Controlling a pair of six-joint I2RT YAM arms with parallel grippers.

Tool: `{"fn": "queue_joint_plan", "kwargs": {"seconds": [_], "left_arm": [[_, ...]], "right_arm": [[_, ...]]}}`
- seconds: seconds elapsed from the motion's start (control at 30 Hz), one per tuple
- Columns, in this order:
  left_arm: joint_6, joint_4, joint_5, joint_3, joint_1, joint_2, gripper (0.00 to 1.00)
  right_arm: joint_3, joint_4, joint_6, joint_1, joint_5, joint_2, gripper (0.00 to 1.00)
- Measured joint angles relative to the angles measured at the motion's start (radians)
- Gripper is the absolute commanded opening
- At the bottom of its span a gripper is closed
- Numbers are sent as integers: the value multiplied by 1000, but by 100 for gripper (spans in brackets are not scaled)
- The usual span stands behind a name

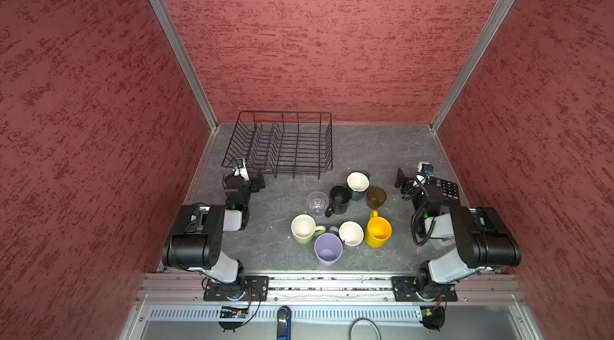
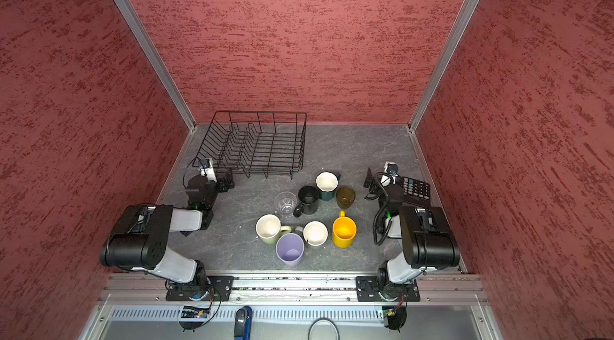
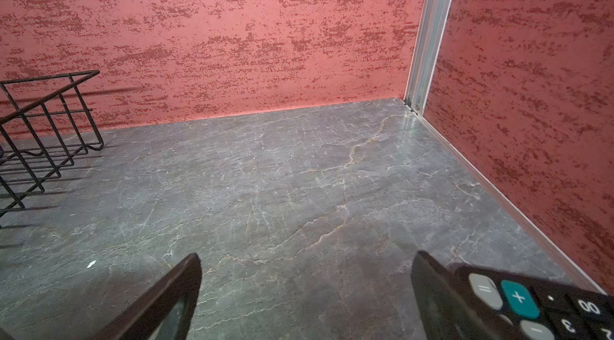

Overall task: Load cups into a dish rack
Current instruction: Pick up the cup from the center of the table.

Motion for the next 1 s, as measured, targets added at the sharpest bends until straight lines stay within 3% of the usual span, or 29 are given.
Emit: {"fn": "queue_joint_plan", "kwargs": {"seconds": [1.0], "left_arm": [[-7, -19, 7, 2, 3, -12, 100]], "right_arm": [[-35, 50, -7, 0, -18, 0, 99]]}}
